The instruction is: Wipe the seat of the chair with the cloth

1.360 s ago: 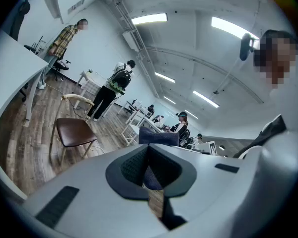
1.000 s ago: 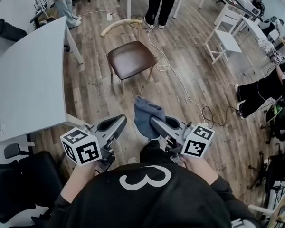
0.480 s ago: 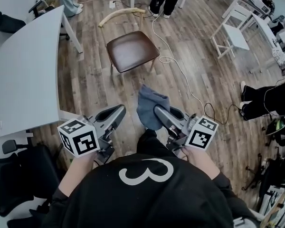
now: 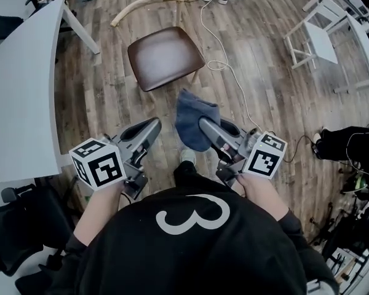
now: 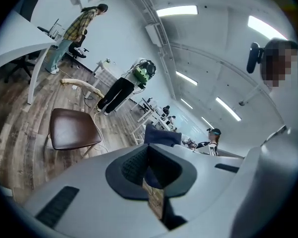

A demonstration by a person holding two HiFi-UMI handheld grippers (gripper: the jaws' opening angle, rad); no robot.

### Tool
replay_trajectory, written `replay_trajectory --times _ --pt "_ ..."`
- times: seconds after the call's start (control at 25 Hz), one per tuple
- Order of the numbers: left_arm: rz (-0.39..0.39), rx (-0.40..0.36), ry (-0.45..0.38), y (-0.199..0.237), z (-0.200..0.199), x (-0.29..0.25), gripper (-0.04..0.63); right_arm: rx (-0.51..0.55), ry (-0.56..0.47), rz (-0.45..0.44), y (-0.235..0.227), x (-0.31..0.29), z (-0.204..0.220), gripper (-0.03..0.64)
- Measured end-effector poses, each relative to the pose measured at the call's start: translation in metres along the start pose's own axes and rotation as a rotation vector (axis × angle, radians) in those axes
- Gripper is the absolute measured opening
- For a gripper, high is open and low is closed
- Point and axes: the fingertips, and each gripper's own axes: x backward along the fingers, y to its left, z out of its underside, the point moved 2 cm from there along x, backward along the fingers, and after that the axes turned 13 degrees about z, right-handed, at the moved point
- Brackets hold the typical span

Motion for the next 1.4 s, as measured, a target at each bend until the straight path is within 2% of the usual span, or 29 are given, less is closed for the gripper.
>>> replay_trajectory --times 0.28,0.56,0.76,1.0,1.12,1.24,1.4 --pt "-0.077 0.068 -0.081 0.033 -0.032 -0.039 0.012 0.01 0.078 -0.019 -0.053 -0.021 -0.044 0.054" --pt "-0.159 0.155 -0.128 0.1 -0.052 -0.031 0.012 -0.037 0.141 -0.001 -0.092 -0.08 -0.053 0.054" --pt "-0.186 0.18 -0.154 0.123 -0.049 -0.027 0.012 -0.039 0.164 0.004 -0.103 -0.092 -0.049 0.054" --pt "-0.17 0.226 -0.145 0.198 -0.11 -0.038 0.012 -0.069 0.198 0.033 -0.125 -0.18 -0.086 0.054" --pt "-0.169 0.217 -0.131 0.226 -0.135 -0.038 0.012 -0.085 0.211 0.034 -0.129 -0.222 -0.097 0.054" --pt "-0.184 0.2 -0.111 0.254 -0.153 -0.033 0.012 -0.076 0.243 0.034 -0.128 -0.26 -0.099 0.054" --pt "-0.2 0.228 -0.104 0.294 -0.166 -0.025 0.012 -0.081 0.281 0.045 -0.134 -0.306 -0.1 0.054"
